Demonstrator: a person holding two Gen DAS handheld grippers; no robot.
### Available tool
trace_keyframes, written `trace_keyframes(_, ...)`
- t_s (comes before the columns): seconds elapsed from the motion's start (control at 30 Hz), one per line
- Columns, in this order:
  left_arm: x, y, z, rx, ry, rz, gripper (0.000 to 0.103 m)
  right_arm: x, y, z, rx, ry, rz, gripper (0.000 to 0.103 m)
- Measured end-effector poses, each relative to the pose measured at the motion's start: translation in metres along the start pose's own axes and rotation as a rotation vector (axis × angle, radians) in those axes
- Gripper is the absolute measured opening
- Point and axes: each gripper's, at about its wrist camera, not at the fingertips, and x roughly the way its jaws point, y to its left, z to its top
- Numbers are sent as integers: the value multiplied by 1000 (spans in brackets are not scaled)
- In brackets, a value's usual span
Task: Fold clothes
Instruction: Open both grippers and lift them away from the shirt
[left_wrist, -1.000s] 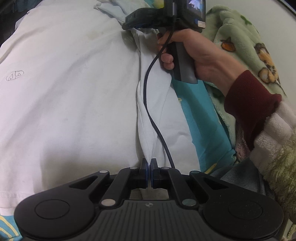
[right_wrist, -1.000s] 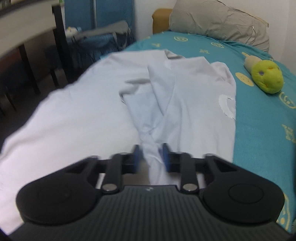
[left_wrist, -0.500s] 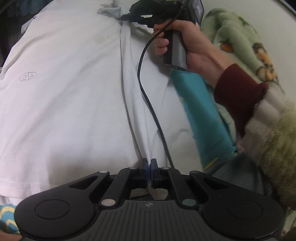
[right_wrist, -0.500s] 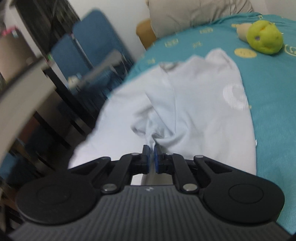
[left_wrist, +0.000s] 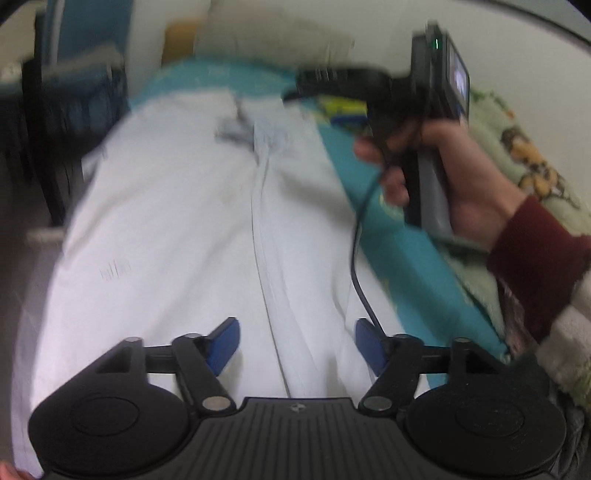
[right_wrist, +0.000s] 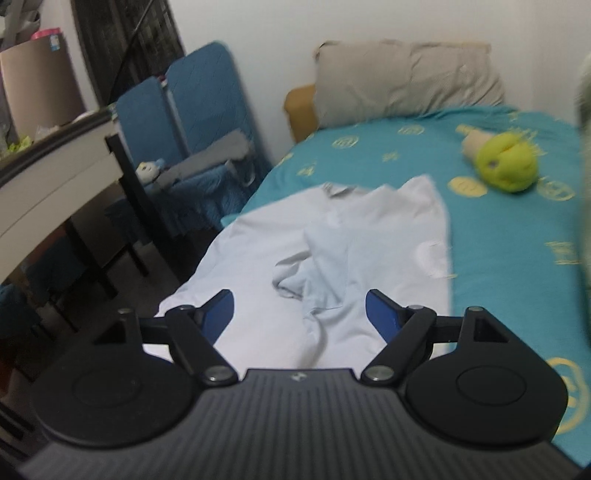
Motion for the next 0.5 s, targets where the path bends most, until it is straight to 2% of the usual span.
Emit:
trace_keyframes(0.1, -21, -10, 2, 44, -115, 19, 94, -31, -5, 0, 28, -6, -33, 80)
trace_keyframes(0.2, -41, -20, 4, 87, -220, 35, 97, -56, -10, 3, 60, -20, -35, 80)
trace_keyframes(0.23, -42, -22, 3, 98, -226, 34, 97, -63, -12, 5, 71, -25, -34, 80)
trace_keyframes(0.33, -29, -29, -2, 102, -204, 30, 97, -87, -16, 9, 102, -39, -33, 80)
trace_keyframes(0.5, 32, -42, -8, 48, -79, -51, 83, -80, -49, 35, 226, -37, 5, 80)
